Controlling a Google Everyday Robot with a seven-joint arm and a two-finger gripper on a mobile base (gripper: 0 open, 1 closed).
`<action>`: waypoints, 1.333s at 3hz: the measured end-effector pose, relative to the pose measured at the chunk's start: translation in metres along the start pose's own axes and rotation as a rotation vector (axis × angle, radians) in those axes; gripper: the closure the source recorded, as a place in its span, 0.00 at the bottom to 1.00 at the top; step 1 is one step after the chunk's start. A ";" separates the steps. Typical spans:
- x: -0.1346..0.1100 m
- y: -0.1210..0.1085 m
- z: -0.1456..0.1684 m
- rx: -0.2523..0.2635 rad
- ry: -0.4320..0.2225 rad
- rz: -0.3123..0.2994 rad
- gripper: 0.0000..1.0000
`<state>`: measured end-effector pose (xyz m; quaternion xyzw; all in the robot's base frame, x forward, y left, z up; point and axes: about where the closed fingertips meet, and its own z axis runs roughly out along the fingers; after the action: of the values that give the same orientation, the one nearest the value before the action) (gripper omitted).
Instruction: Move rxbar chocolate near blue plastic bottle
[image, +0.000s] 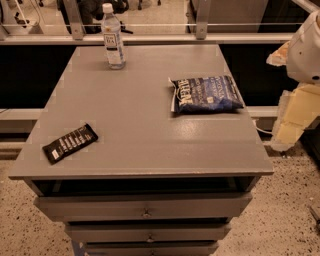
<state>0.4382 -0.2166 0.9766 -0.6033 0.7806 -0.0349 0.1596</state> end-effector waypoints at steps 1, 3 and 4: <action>0.000 0.000 0.000 0.000 0.000 0.000 0.00; -0.103 0.000 0.078 -0.115 -0.242 -0.125 0.00; -0.162 0.004 0.104 -0.157 -0.354 -0.186 0.00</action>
Offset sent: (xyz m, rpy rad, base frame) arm 0.0434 0.0751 -0.0506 0.1787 0.0317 0.1573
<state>0.5003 -0.0462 0.9107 -0.6799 0.6818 0.1181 0.2427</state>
